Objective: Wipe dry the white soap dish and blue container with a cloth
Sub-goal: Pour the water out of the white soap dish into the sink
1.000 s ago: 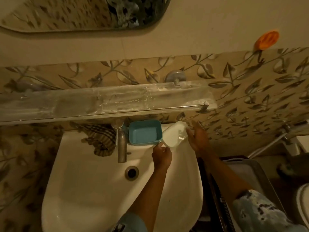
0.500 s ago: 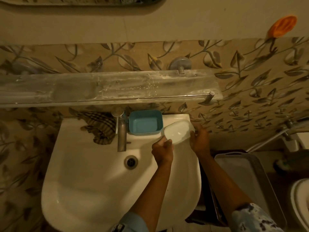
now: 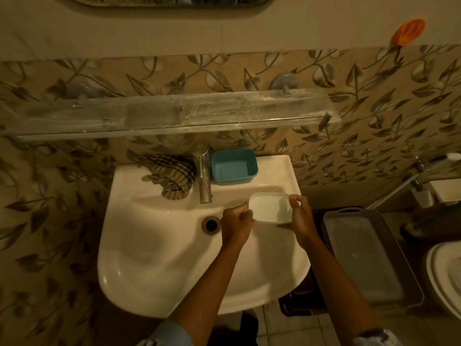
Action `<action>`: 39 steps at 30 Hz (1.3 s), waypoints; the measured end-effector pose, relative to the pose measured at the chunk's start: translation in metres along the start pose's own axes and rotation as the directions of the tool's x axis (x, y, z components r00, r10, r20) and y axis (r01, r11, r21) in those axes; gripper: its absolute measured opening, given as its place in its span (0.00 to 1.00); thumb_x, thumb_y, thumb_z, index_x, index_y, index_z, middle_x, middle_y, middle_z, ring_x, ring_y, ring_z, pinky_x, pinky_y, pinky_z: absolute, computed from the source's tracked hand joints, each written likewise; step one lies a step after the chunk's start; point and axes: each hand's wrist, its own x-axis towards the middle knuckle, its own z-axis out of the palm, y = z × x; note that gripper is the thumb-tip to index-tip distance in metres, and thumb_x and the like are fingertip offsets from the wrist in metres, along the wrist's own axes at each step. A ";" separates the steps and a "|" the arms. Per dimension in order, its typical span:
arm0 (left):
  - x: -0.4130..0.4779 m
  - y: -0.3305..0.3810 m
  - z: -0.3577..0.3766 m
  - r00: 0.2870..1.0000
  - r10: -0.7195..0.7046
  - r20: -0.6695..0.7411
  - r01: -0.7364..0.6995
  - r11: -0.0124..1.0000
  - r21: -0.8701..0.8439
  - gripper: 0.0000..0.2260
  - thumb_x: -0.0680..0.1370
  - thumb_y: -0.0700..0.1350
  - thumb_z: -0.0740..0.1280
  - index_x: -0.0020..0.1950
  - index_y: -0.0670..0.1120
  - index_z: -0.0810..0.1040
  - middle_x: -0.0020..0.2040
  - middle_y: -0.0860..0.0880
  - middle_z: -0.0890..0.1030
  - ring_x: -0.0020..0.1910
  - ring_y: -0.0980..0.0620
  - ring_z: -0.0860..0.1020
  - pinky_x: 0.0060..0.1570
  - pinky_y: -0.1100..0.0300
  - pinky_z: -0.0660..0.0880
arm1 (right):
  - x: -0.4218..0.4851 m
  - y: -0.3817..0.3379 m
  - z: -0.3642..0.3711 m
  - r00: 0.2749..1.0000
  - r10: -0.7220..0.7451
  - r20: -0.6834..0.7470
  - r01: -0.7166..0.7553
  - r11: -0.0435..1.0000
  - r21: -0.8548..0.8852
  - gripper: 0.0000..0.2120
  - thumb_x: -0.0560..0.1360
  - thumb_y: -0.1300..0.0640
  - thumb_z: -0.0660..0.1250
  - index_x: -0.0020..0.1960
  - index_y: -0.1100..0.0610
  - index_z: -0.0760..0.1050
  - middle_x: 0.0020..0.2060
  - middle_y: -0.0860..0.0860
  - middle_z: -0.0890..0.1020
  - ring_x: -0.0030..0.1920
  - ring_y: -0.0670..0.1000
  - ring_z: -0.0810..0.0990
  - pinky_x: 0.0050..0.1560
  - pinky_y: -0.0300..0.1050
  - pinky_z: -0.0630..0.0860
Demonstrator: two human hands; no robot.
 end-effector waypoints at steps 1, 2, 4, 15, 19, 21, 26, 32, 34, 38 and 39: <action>-0.002 -0.001 -0.006 1.000 0.017 0.005 -0.017 1.000 0.016 0.10 0.77 0.37 0.63 0.54 0.39 0.82 0.41 0.47 0.81 0.43 0.46 0.81 0.43 0.58 0.81 | -0.006 0.000 0.003 0.998 0.005 0.061 -0.007 0.999 0.032 0.15 0.81 0.50 0.56 0.66 0.54 0.65 0.59 0.53 0.70 0.55 0.55 0.73 0.34 0.51 0.81; -0.004 -0.001 -0.014 0.999 0.032 0.003 -0.032 0.999 0.032 0.10 0.77 0.36 0.63 0.54 0.38 0.82 0.40 0.46 0.81 0.42 0.46 0.81 0.40 0.62 0.80 | -0.011 0.001 0.005 0.992 0.006 0.127 -0.014 0.998 0.063 0.17 0.81 0.48 0.55 0.67 0.52 0.65 0.59 0.52 0.71 0.55 0.54 0.74 0.33 0.50 0.80; -0.005 -0.004 -0.027 0.999 0.052 0.007 -0.052 0.997 0.062 0.10 0.77 0.36 0.64 0.54 0.37 0.82 0.39 0.45 0.81 0.41 0.47 0.81 0.39 0.64 0.79 | -0.020 0.005 0.010 0.975 0.011 0.222 -0.033 0.995 0.096 0.18 0.81 0.45 0.54 0.68 0.48 0.66 0.59 0.51 0.71 0.55 0.53 0.74 0.34 0.48 0.81; -0.004 -0.025 -0.075 1.000 -0.029 0.008 0.030 0.999 -0.043 0.07 0.77 0.38 0.65 0.42 0.38 0.82 0.39 0.40 0.82 0.43 0.39 0.83 0.46 0.48 0.81 | -0.048 0.002 0.033 0.934 -0.046 0.355 -0.028 0.980 0.199 0.17 0.82 0.49 0.52 0.66 0.54 0.68 0.60 0.55 0.74 0.59 0.57 0.75 0.41 0.54 0.82; -0.010 -0.041 -0.093 0.991 -0.125 -0.039 0.121 0.987 -0.109 0.06 0.77 0.38 0.65 0.44 0.40 0.80 0.42 0.36 0.83 0.42 0.40 0.83 0.45 0.50 0.81 | -0.051 -0.003 0.036 0.958 -0.091 0.274 0.033 0.978 0.208 0.17 0.82 0.50 0.52 0.66 0.56 0.68 0.61 0.55 0.73 0.60 0.59 0.74 0.40 0.56 0.82; -0.012 -0.054 -0.105 0.983 -0.164 -0.076 0.154 0.981 -0.121 0.07 0.77 0.38 0.65 0.42 0.39 0.80 0.42 0.36 0.83 0.40 0.42 0.82 0.42 0.52 0.81 | -0.052 -0.005 0.036 0.963 -0.131 0.235 0.085 0.977 0.196 0.17 0.82 0.49 0.53 0.66 0.54 0.69 0.61 0.55 0.73 0.59 0.58 0.74 0.39 0.55 0.82; -0.014 -0.084 -0.139 0.957 -0.263 -0.122 0.246 0.960 -0.135 0.08 0.77 0.37 0.64 0.53 0.35 0.79 0.43 0.37 0.82 0.42 0.41 0.82 0.40 0.54 0.81 | -0.053 -0.008 0.030 0.951 -0.257 0.172 0.231 0.960 0.156 0.14 0.82 0.48 0.55 0.64 0.50 0.70 0.60 0.52 0.72 0.59 0.56 0.73 0.37 0.49 0.81; -0.016 -0.092 -0.163 0.957 -0.259 -0.133 0.248 0.964 -0.099 0.10 0.78 0.37 0.64 0.55 0.33 0.78 0.46 0.36 0.82 0.45 0.39 0.82 0.40 0.54 0.80 | -0.058 -0.017 0.026 0.932 -0.336 0.138 0.328 0.942 0.076 0.17 0.82 0.51 0.55 0.68 0.55 0.68 0.58 0.47 0.73 0.58 0.53 0.73 0.39 0.52 0.82; -0.016 -0.093 -0.165 0.955 -0.262 -0.139 0.251 0.964 -0.092 0.10 0.78 0.37 0.63 0.56 0.33 0.78 0.46 0.36 0.82 0.45 0.40 0.82 0.42 0.52 0.80 | -0.061 -0.022 0.026 0.925 -0.359 0.125 0.353 0.933 0.066 0.20 0.80 0.48 0.57 0.68 0.55 0.68 0.58 0.47 0.72 0.58 0.52 0.73 0.40 0.53 0.82; -0.019 -0.094 -0.162 0.958 -0.256 -0.127 0.248 0.966 -0.073 0.10 0.78 0.37 0.63 0.56 0.34 0.78 0.46 0.37 0.82 0.45 0.40 0.82 0.43 0.52 0.80 | -0.066 -0.029 0.025 0.912 -0.394 0.114 0.387 0.919 0.078 0.14 0.81 0.50 0.56 0.64 0.51 0.70 0.60 0.50 0.72 0.59 0.55 0.73 0.38 0.51 0.82; -0.020 -0.095 -0.161 0.959 -0.255 -0.125 0.247 0.966 -0.071 0.10 0.78 0.37 0.63 0.56 0.34 0.78 0.46 0.37 0.82 0.45 0.41 0.82 0.43 0.52 0.80 | -0.067 -0.030 0.024 0.908 -0.401 0.123 0.394 0.916 0.079 0.12 0.81 0.50 0.55 0.62 0.48 0.70 0.61 0.52 0.72 0.60 0.56 0.73 0.37 0.50 0.82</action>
